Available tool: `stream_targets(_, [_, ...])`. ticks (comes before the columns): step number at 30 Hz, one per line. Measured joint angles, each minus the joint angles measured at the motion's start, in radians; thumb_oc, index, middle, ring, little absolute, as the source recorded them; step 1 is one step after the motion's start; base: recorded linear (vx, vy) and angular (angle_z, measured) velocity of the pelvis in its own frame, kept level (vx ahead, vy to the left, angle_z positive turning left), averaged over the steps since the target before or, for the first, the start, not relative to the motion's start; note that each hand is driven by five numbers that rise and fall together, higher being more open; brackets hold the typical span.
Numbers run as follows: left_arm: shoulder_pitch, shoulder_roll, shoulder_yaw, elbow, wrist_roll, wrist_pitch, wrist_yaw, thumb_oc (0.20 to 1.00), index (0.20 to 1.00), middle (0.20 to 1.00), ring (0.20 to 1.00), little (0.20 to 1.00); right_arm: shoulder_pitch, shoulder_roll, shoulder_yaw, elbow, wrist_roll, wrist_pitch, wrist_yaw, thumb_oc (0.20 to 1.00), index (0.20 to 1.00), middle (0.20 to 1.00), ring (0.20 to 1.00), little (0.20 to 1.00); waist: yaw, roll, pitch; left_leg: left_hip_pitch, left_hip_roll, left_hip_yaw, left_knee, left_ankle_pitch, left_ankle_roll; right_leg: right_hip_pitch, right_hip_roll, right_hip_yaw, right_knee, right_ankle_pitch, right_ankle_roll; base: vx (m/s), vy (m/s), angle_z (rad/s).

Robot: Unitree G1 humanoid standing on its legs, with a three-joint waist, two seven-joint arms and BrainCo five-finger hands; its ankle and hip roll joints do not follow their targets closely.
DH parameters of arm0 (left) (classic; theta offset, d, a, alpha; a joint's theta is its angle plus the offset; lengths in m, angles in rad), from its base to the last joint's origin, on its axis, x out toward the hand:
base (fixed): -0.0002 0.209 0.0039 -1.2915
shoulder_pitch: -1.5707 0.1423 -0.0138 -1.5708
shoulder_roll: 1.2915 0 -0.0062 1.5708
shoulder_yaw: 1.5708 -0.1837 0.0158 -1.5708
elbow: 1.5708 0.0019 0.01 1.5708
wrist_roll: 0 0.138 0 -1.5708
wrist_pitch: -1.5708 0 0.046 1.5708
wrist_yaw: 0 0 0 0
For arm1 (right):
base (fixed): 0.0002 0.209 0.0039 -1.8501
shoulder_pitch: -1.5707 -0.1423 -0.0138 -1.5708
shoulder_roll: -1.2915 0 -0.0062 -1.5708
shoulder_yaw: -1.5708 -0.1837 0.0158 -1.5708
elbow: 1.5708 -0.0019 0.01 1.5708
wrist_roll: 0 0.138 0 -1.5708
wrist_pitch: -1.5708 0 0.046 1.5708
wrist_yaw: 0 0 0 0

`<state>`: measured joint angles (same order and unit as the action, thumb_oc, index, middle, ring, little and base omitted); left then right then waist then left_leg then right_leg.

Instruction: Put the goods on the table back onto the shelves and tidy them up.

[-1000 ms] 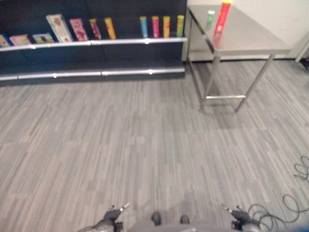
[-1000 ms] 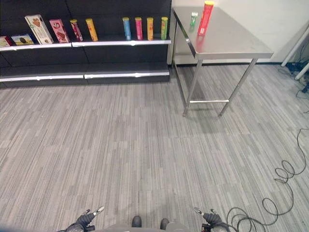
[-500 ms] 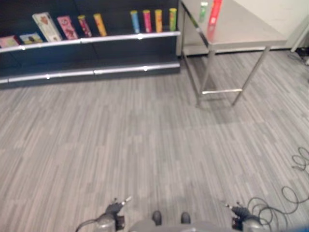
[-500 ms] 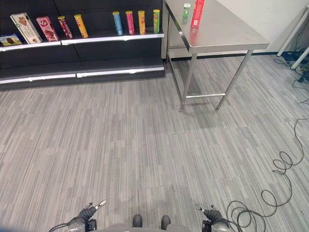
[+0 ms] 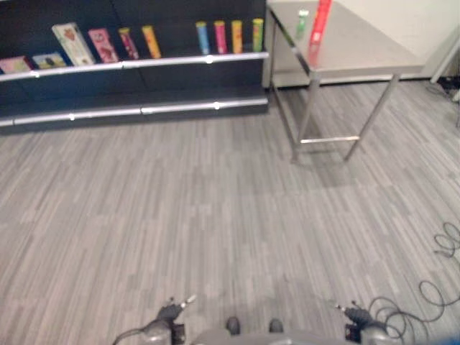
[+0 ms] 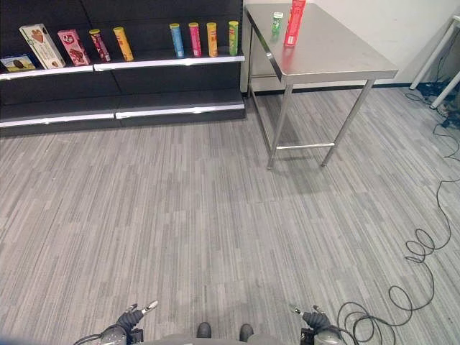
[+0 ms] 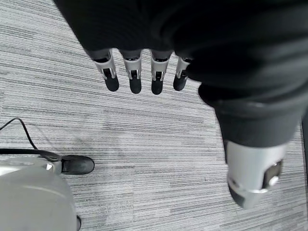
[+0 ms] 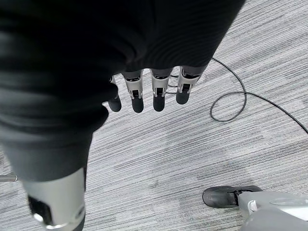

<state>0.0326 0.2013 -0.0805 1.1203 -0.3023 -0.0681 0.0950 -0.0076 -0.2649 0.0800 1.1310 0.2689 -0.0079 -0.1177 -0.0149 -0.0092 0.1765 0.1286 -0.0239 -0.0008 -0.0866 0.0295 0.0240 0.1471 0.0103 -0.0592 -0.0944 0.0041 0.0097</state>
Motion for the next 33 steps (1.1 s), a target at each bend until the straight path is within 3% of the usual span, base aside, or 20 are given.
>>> stream_targets(6, [-0.011, -0.001, 0.002, 0.000, -0.010, 0.000, -0.001, 1.000, 1.000, 1.000, 1.000, 1.000, -0.016, 0.000, 0.028, 0.042, -0.032, 0.004, 0.001, 1.000, 1.000, 1.000, 1.000, 1.000, 0.013, -0.012, -0.003, -0.038, -0.006, -0.017, 0.001, 0.002, 0.003, -0.055, -0.004, -0.003, 0.043, -0.001, 0.006, 0.02, 0.115, 0.02])
stream_targets(10, [-0.036, -0.001, -0.001, 0.003, -0.031, 0.001, -0.001, 1.000, 1.000, 1.000, 1.000, 1.000, -0.023, -0.003, 0.027, 0.041, -0.033, 0.004, 0.002, 1.000, 1.000, 1.000, 1.000, 1.000, 0.020, -0.001, 0.009, -0.056, -0.027, -0.019, 0.001, -0.002, 0.033, -0.187, -0.030, 0.005, 0.286, -0.088, 0.047, 0.07, 0.195, -0.04])
stream_targets(11, [-0.051, -0.004, -0.007, 0.009, -0.031, 0.001, -0.002, 1.000, 1.000, 1.000, 1.000, 1.000, -0.031, -0.011, 0.027, 0.045, -0.033, 0.002, 0.002, 1.000, 1.000, 1.000, 1.000, 1.000, 0.024, 0.010, 0.025, -0.053, -0.039, -0.025, 0.005, -0.014, 0.049, -0.243, -0.037, 0.007, 0.407, -0.101, 0.063, 0.14, 0.060, 0.13])
stream_targets(12, [-0.071, -0.006, -0.023, 0.024, -0.031, 0.001, -0.005, 1.000, 1.000, 1.000, 1.000, 1.000, -0.051, -0.018, 0.028, 0.042, -0.033, 0.001, 0.002, 1.000, 1.000, 1.000, 1.000, 1.000, 0.009, 0.029, 0.052, -0.054, -0.034, -0.034, 0.022, -0.008, 0.077, -0.343, -0.072, -0.001, 0.608, -0.133, 0.067, 0.19, 0.025, 0.26])
stream_targets(14, [-0.083, -0.003, -0.029, 0.015, -0.031, -0.004, -0.005, 1.000, 1.000, 1.000, 1.000, 1.000, -0.041, -0.006, 0.031, 0.065, -0.034, 0.008, 0.003, 1.000, 1.000, 1.000, 1.000, 1.000, 0.015, 0.020, 0.056, -0.055, -0.059, -0.041, 0.037, -0.030, 0.081, -0.391, -0.141, 0.014, 0.676, -0.149, 0.079, 0.19, 0.001, 0.25])
stream_targets(16, [-0.072, 0.005, -0.035, 0.021, -0.031, 0.000, -0.008, 1.000, 1.000, 1.000, 1.000, 1.000, -0.039, 0.009, 0.031, 0.063, -0.034, 0.019, 0.004, 1.000, 1.000, 1.000, 1.000, 1.000, 0.025, 0.002, 0.057, -0.049, -0.070, -0.042, 0.037, -0.035, 0.089, -0.428, -0.202, 0.030, 0.616, -0.145, 0.089, 0.24, -0.063, -0.06])
stream_targets(18, [-0.069, 0.016, -0.036, 0.022, -0.032, 0.005, -0.008, 1.000, 1.000, 1.000, 1.000, 1.000, -0.039, 0.016, 0.031, 0.052, -0.034, 0.019, 0.005, 1.000, 1.000, 1.000, 1.000, 1.000, 0.024, -0.015, 0.065, -0.048, -0.064, -0.042, 0.029, -0.037, 0.088, -0.445, -0.193, 0.022, 0.538, -0.131, 0.108, 0.47, -0.153, -0.12])
stream_targets(20, [-0.082, 0.020, -0.027, 0.031, -0.033, 0.006, -0.008, 1.000, 1.000, 1.000, 1.000, 1.000, -0.046, 0.020, 0.044, 0.037, -0.035, 0.018, 0.006, 1.000, 1.000, 1.000, 1.000, 1.000, 0.008, -0.037, 0.074, -0.064, -0.046, -0.044, 0.047, -0.063, 0.083, -0.460, -0.131, 0.011, 0.314, -0.094, 0.159, 0.44, -0.136, -0.10])
stream_targets(22, [-0.090, 0.026, -0.025, 0.033, -0.045, 0.005, -0.009, 1.000, 1.000, 1.000, 1.000, 1.000, -0.048, 0.024, 0.059, 0.039, -0.039, 0.020, 0.005, 1.000, 1.000, 1.000, 1.000, 1.000, -0.012, -0.069, 0.084, -0.052, -0.043, -0.050, 0.045, -0.076, 0.079, -0.477, -0.108, -0.026, 0.189, -0.022, 0.150, 0.44, -0.127, 0.24])
stream_targets(24, [-0.084, 0.007, -0.005, 0.028, -0.055, 0.004, -0.015, 1.000, 1.000, 1.000, 1.000, 1.000, -0.006, 0.029, 0.065, 0.048, -0.054, 0.024, 0.005, 1.000, 1.000, 1.000, 1.000, 1.000, -0.032, -0.101, 0.079, -0.019, -0.047, -0.090, 0.050, -0.112, 0.062, -0.457, -0.105, -0.071, 0.093, 0.004, 0.147, 0.58, -0.211, 0.59])
stream_targets(25, [-0.068, -0.014, -0.005, 0.042, -0.070, 0.001, -0.020, 1.000, 1.000, 1.000, 1.000, 1.000, 0.010, 0.032, 0.051, 0.071, -0.056, 0.020, 0.005, 1.000, 1.000, 1.000, 1.000, 1.000, -0.035, -0.104, 0.075, 0.023, -0.032, -0.128, 0.036, -0.147, 0.047, -0.446, -0.090, -0.053, 0.138, 0.039, 0.102, 0.52, -0.217, 0.63])
stream_targets(26, [-0.067, -0.021, -0.007, 0.044, -0.070, 0.001, -0.019, 1.000, 1.000, 1.000, 1.000, 1.000, 0.029, 0.031, 0.050, 0.074, -0.055, 0.022, 0.004, 1.000, 1.000, 1.000, 1.000, 1.000, -0.041, -0.095, 0.063, 0.033, -0.003, -0.157, 0.046, -0.173, 0.033, -0.443, -0.075, -0.067, 0.176, 0.047, 0.086, 0.35, -0.141, 1.05])
stream_targets(27, [-0.055, -0.030, -0.021, 0.034, -0.070, 0.000, -0.023, 1.000, 1.000, 1.000, 1.000, 1.000, 0.062, 0.028, 0.048, 0.079, -0.057, 0.023, 0.005, 1.000, 1.000, 1.000, 1.000, 1.000, -0.052, -0.065, 0.040, 0.062, 0.037, -0.204, 0.049, -0.191, 0.011, -0.415, -0.040, -0.099, 0.180, 0.078, 0.077, 0.63, -0.251, 0.98])
stream_targets(28, [-0.042, -0.029, -0.022, 0.042, -0.070, 0.000, -0.023, 1.000, 1.000, 1.000, 1.000, 1.000, 0.046, 0.027, 0.048, 0.096, -0.062, 0.022, 0.005, 1.000, 1.000, 1.000, 1.000, 1.000, -0.050, -0.046, 0.038, 0.074, 0.071, -0.209, 0.077, -0.200, -0.031, -0.391, -0.010, -0.116, 0.190, 0.063, 0.054, 0.65, -0.249, 0.67])
stream_targets(29, [-0.035, -0.026, -0.018, 0.055, -0.070, 0.001, -0.021, 1.000, 1.000, 1.000, 1.000, 1.000, 0.039, 0.027, 0.048, 0.097, -0.063, 0.022, 0.006, 1.000, 1.000, 1.000, 1.000, 1.000, -0.048, -0.045, 0.033, 0.077, 0.084, -0.205, 0.114, -0.207, -0.050, -0.373, 0.004, -0.118, 0.188, 0.067, 0.044, 0.42, -0.155, 0.13])
stream_targets(30, [-0.032, -0.023, -0.014, 0.056, -0.074, 0.005, -0.020, 1.000, 1.000, 1.000, 1.000, 1.000, 0.023, 0.028, 0.048, 0.095, -0.067, 0.019, 0.005, 1.000, 1.000, 1.000, 1.000, 1.000, -0.043, -0.045, 0.031, 0.064, 0.085, -0.207, 0.178, -0.205, -0.068, -0.345, 0.012, -0.125, 0.177, 0.053, 0.022, 0.28, -0.109, 0.01])
stream_targets(31, [-0.030, -0.020, -0.007, 0.058, -0.074, 0.001, -0.020, 1.000, 1.000, 1.000, 1.000, 1.000, 0.014, 0.019, 0.058, 0.077, -0.072, 0.010, 0.003, 1.000, 1.000, 1.000, 1.000, 1.000, -0.038, -0.053, 0.002, -0.034, 0.067, -0.217, 0.448, -0.226, -0.117, -0.287, 0.021, -0.131, 0.123, 0.084, -0.013, 0.39, -0.214, -0.02])
stream_targets(32, [-0.024, -0.024, -0.005, 0.056, -0.074, 0.001, -0.020, 1.000, 1.000, 1.000, 1.000, 1.000, 0.012, 0.007, 0.062, 0.061, -0.072, 0.002, 0.003, 1.000, 1.000, 1.000, 1.000, 1.000, -0.032, -0.041, -0.011, -0.057, 0.068, -0.217, 0.525, -0.214, -0.133, -0.266, 0.038, -0.125, 0.114, 0.054, -0.049, 0.54, -0.305, -0.04])
stream_targets(33, [-0.023, -0.030, 0.003, 0.042, -0.074, 0.004, -0.019, 1.000, 1.000, 1.000, 1.000, 1.000, 0.005, -0.004, 0.061, 0.036, -0.071, -0.007, 0.001, 1.000, 1.000, 1.000, 1.000, 1.000, -0.034, -0.030, -0.023, -0.144, 0.072, -0.206, 0.746, -0.155, -0.186, -0.227, 0.065, -0.122, 0.106, 0.034, -0.093, 0.38, -0.236, -0.11])
